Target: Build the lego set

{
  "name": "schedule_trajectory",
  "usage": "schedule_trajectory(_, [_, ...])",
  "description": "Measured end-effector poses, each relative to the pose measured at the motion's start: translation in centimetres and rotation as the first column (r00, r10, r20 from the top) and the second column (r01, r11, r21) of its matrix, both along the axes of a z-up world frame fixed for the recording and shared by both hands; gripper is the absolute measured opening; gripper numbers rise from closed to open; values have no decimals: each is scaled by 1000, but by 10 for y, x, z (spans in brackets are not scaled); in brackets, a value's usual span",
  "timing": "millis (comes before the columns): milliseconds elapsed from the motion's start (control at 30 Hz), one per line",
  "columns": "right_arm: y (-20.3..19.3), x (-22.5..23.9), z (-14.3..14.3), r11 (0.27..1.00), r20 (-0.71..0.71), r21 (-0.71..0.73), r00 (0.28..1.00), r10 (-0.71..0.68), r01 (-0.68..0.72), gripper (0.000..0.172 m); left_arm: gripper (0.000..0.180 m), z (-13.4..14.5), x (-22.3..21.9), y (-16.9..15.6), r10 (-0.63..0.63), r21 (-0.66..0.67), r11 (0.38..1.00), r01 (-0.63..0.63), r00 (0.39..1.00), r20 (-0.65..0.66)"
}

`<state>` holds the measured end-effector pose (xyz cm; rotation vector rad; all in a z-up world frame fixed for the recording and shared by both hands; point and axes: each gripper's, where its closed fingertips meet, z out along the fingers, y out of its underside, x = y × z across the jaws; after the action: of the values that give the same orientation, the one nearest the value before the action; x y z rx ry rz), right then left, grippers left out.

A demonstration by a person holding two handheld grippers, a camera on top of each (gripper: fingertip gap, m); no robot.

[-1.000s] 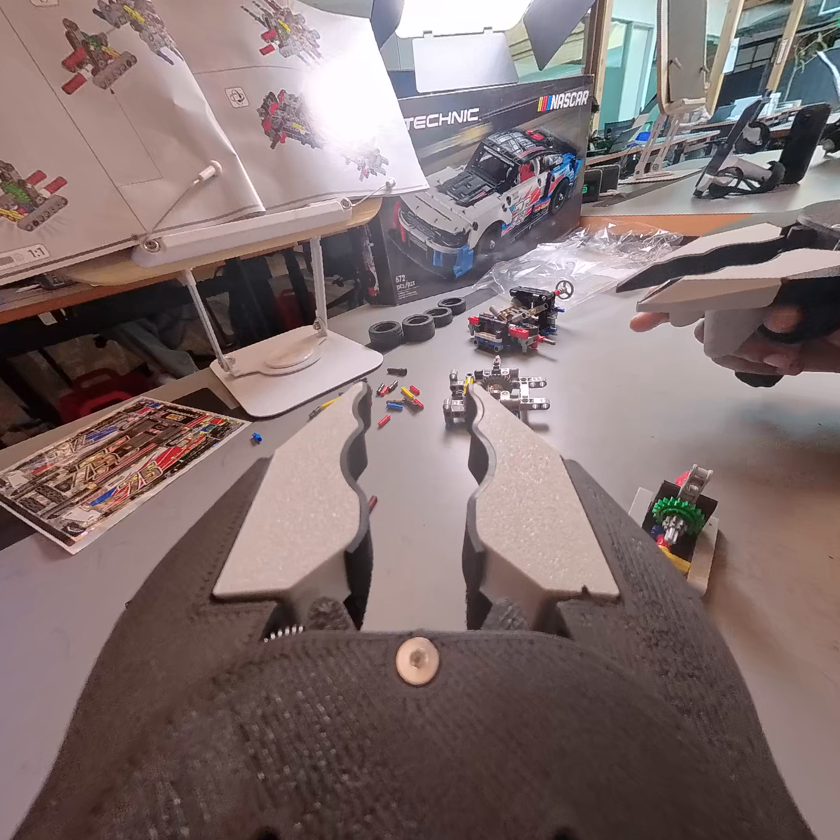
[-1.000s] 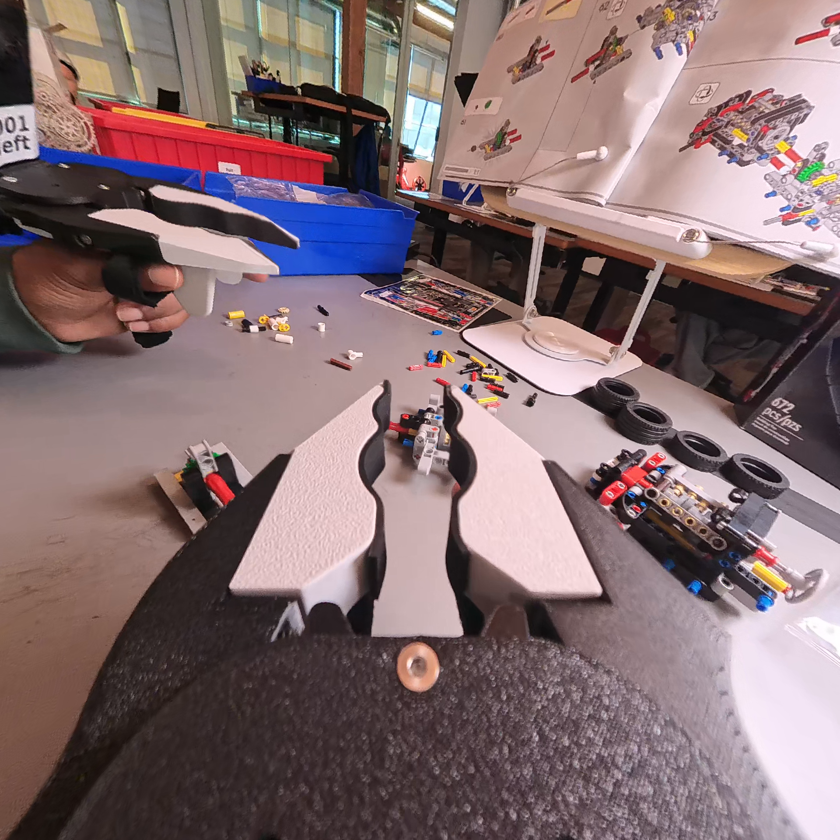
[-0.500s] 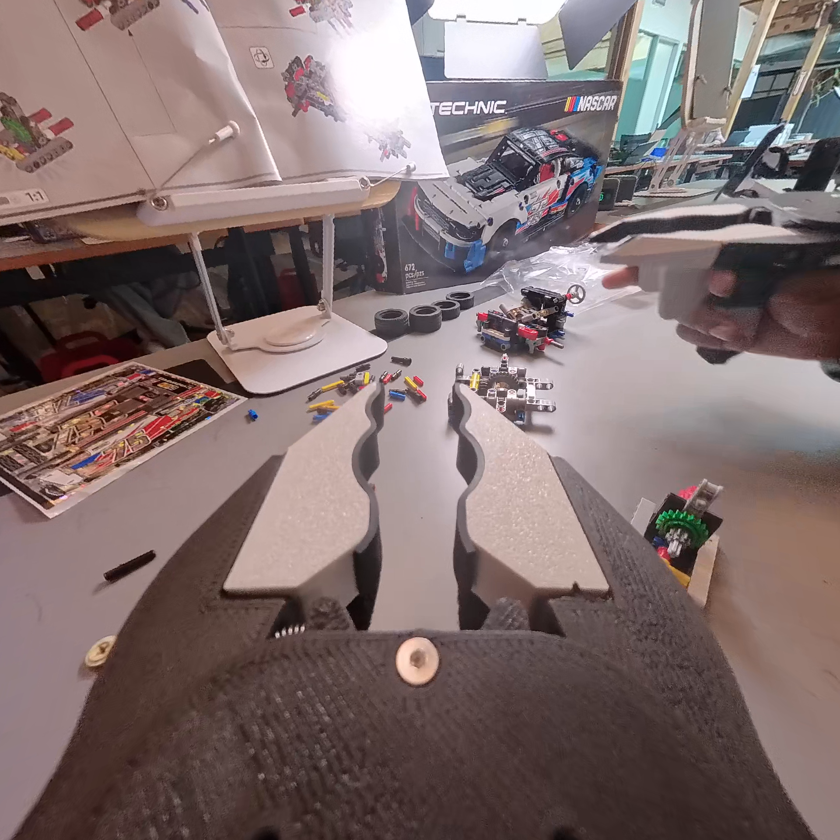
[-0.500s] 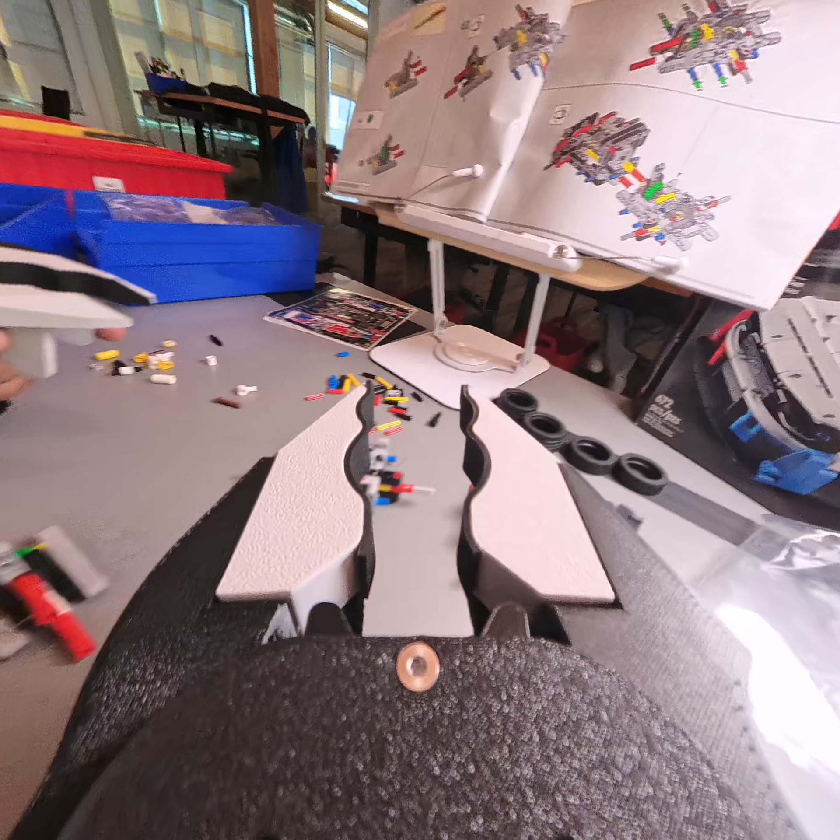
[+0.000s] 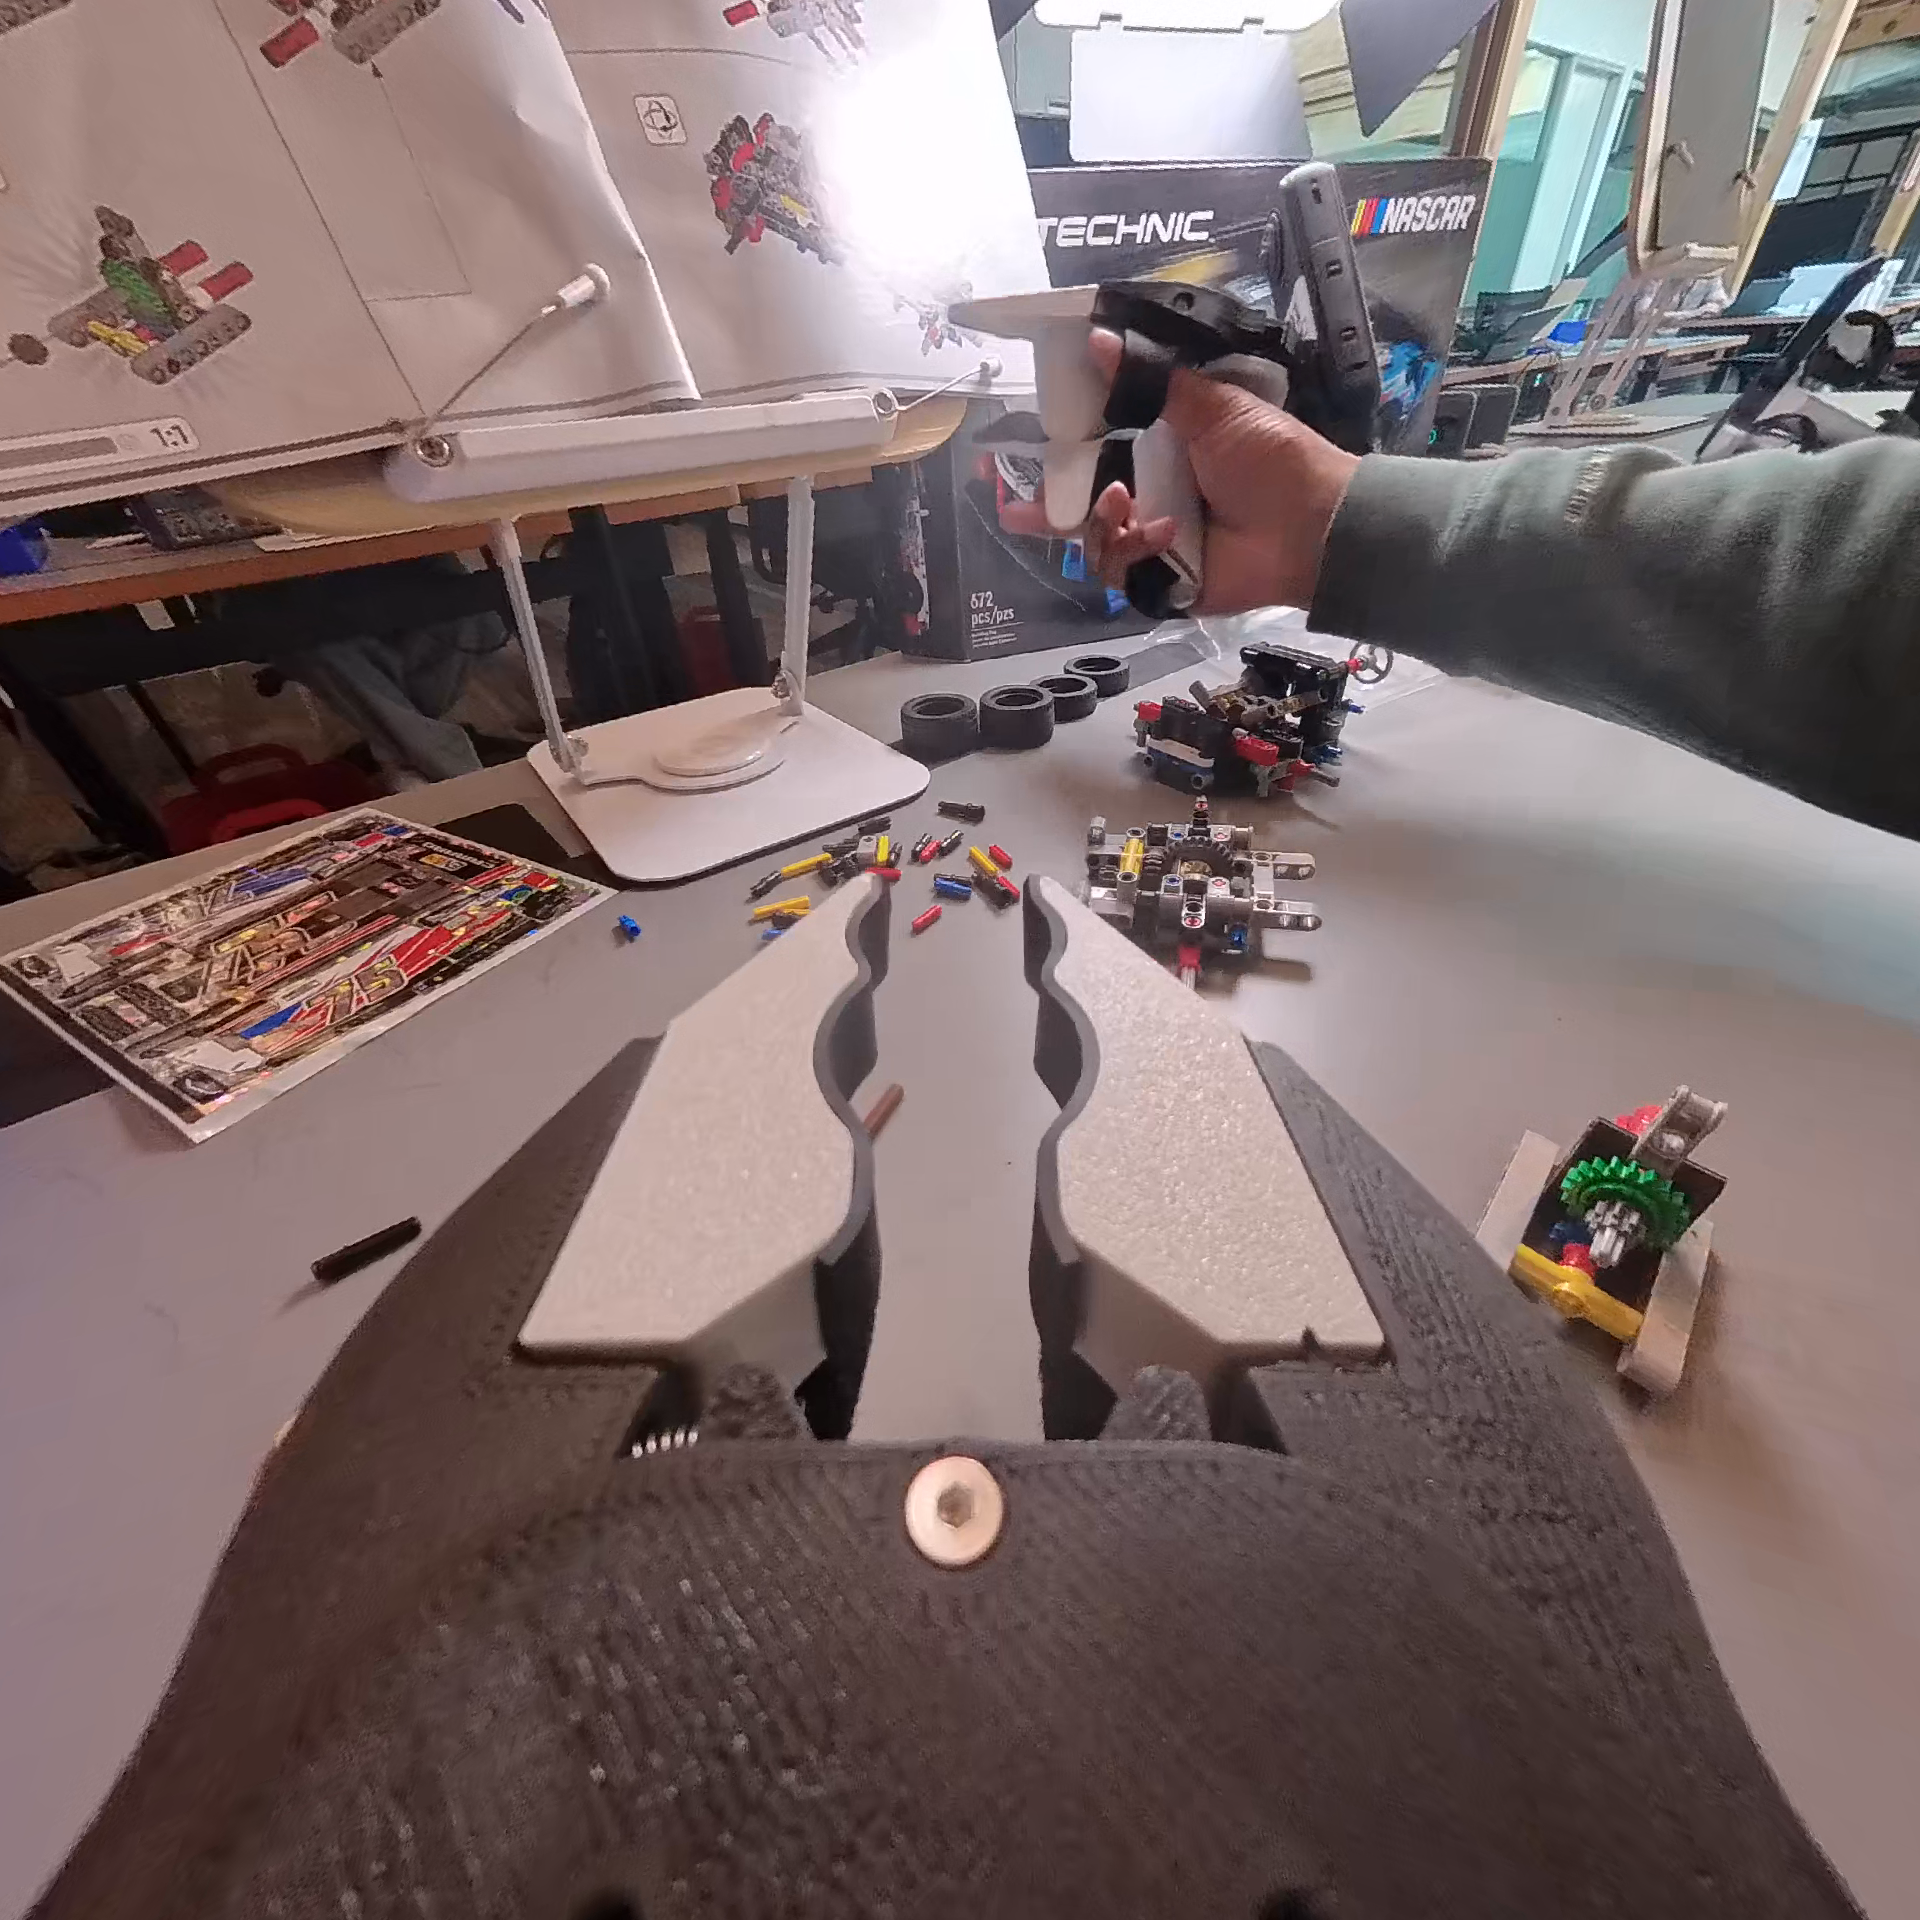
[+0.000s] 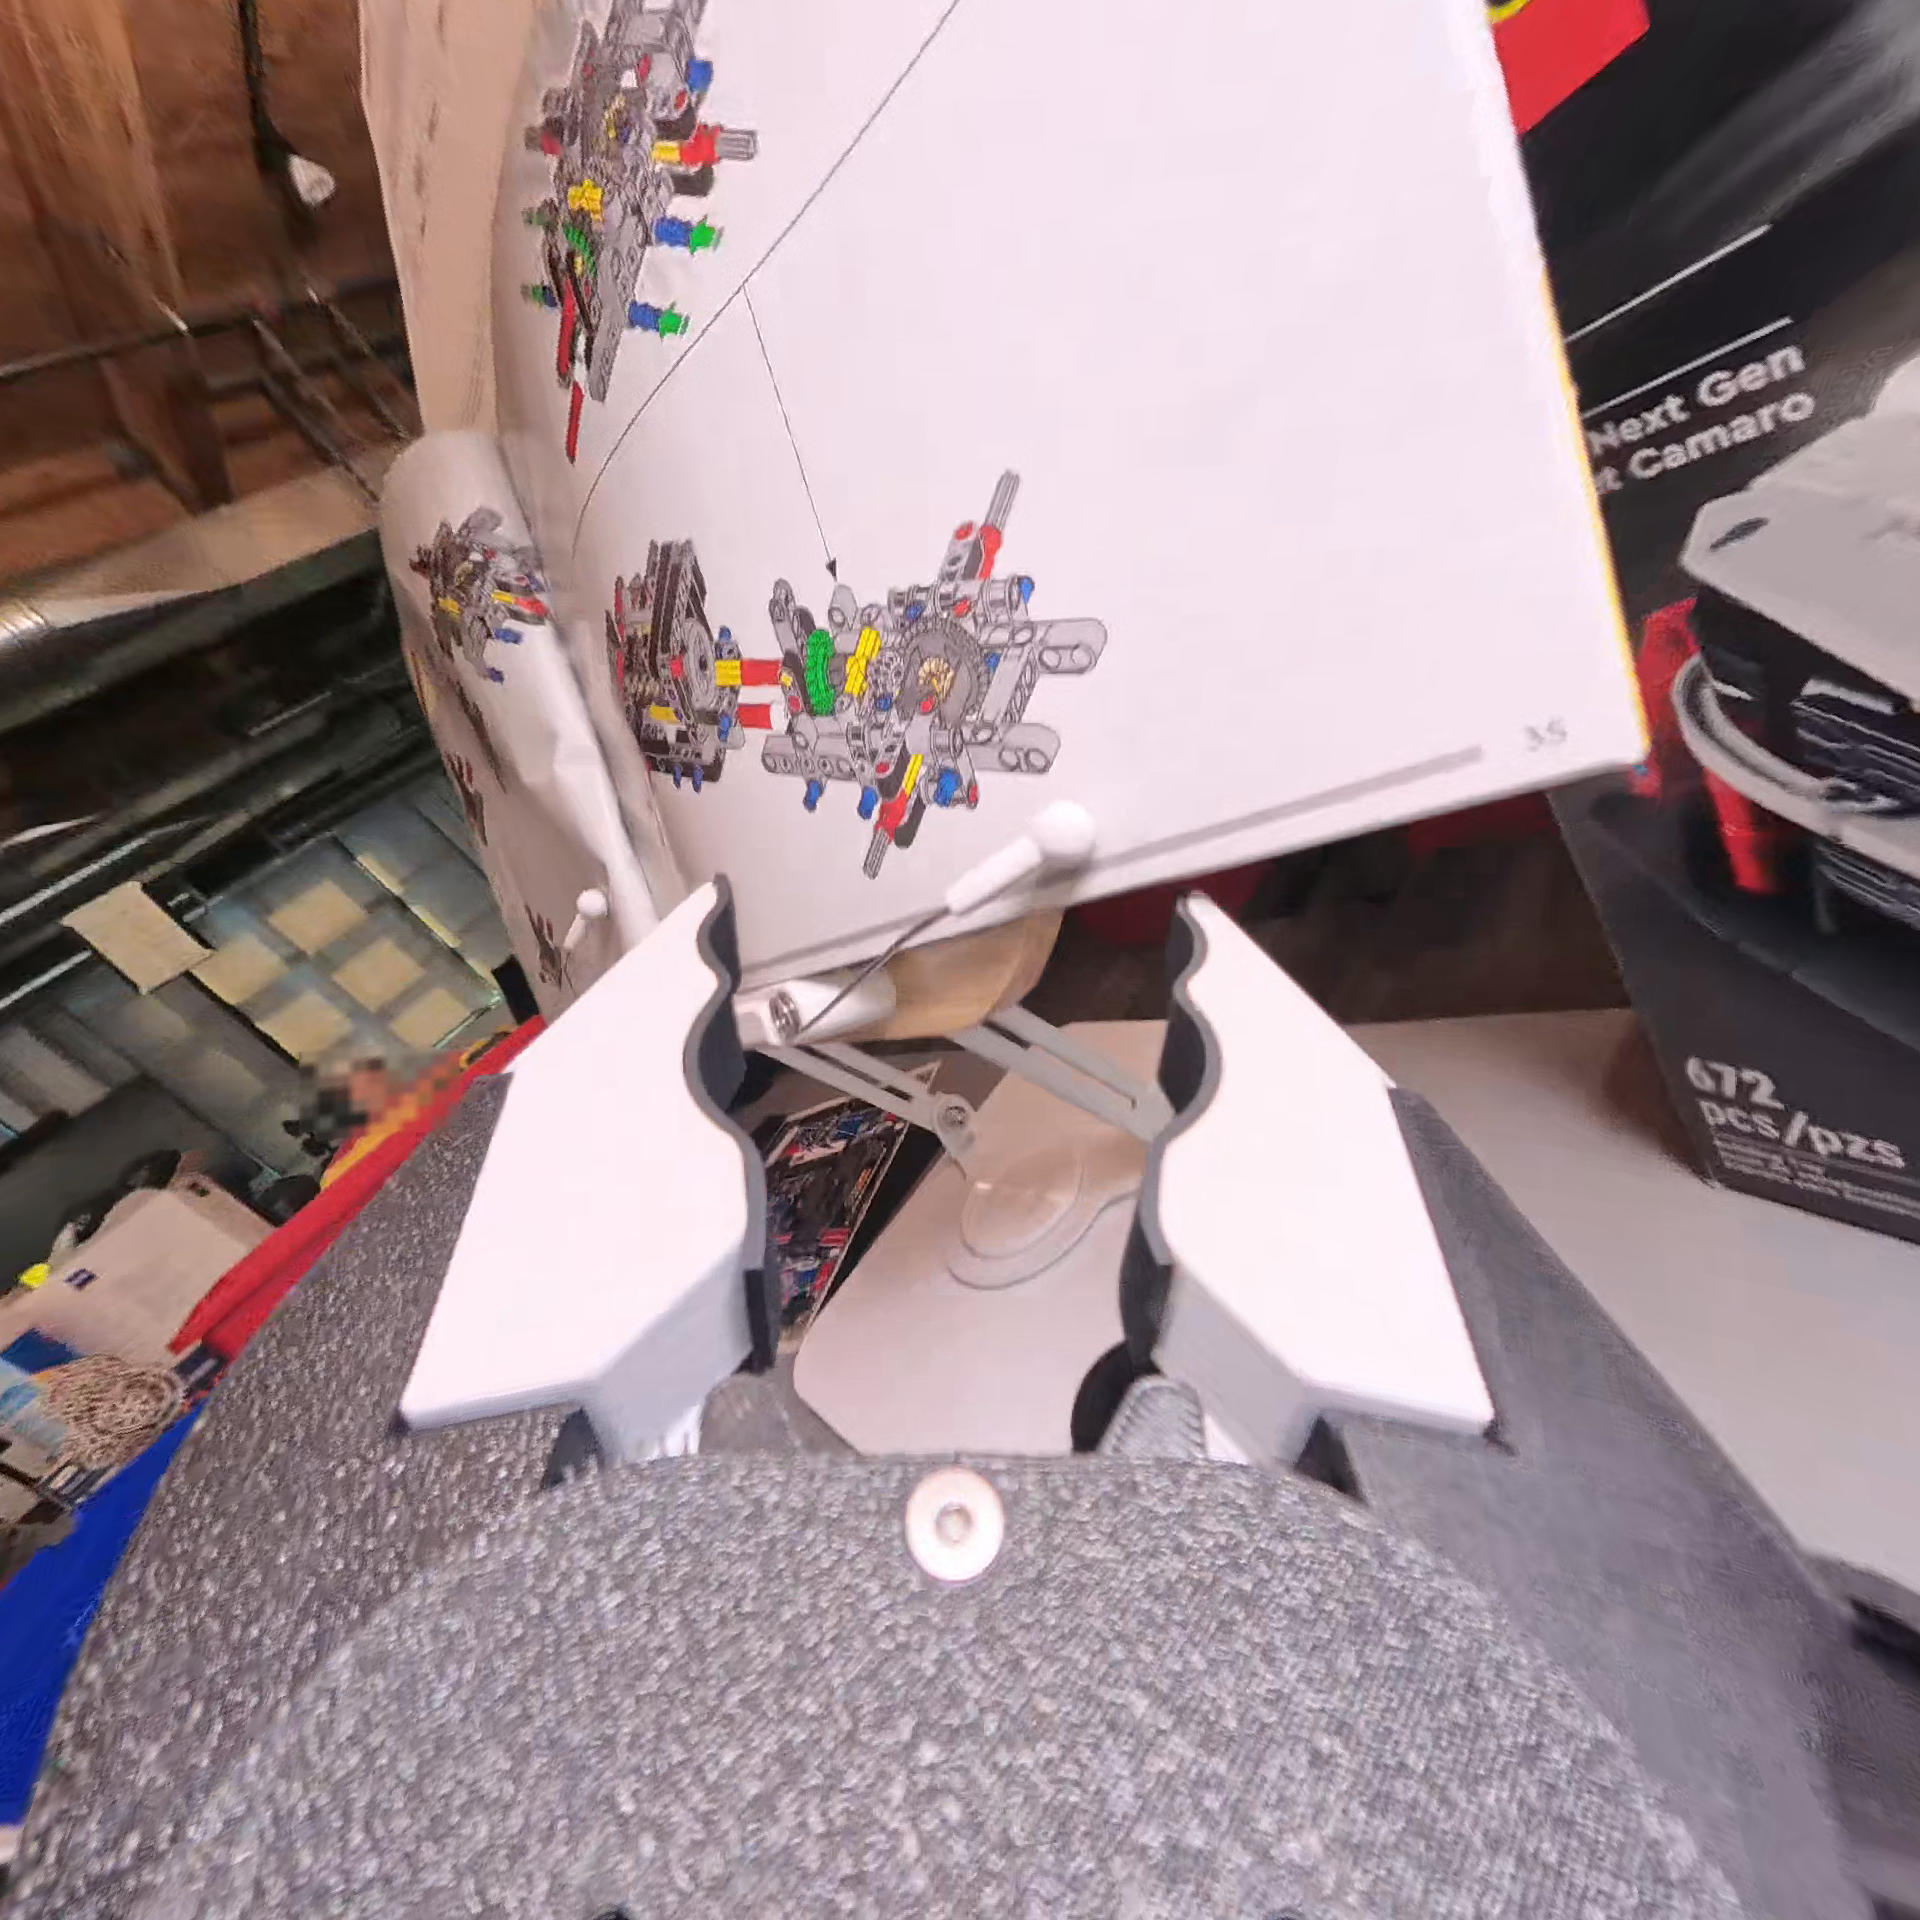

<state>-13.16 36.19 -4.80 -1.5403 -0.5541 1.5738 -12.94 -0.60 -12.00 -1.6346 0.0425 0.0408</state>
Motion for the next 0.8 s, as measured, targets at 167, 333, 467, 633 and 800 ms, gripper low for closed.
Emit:
schedule_trajectory(167, [-2, -9, -1, 1000, 22, 5, 1000, 7, -7, 48, 24, -4, -1, 2, -15, -11, 1000, 15, 999, 31])
schedule_trajectory(333, [-14, -1, -6, 992, 73, 102, 993, -89, 81, 41, 24, -8, 6, 6, -43, -27, 999, 44, 999, 26])
schedule_trajectory(467, [-19, 1, -8, 985, 68, 132, 990, -121, 111, 40, 23, -11, 8, 7, -48, -40, 998, 48, 999, 2])
schedule_trajectory(633, [-18, -1, -9, 990, 65, 120, 994, -87, 79, 41, 23, -13, 6, 7, -40, -50, 998, 40, 999, -2])
schedule_trajectory(800, [-18, -2, -9, 991, 77, 118, 995, -66, 56, 42, 23, -14, 5, 8, -38, -53, 998, 38, 999, 4])
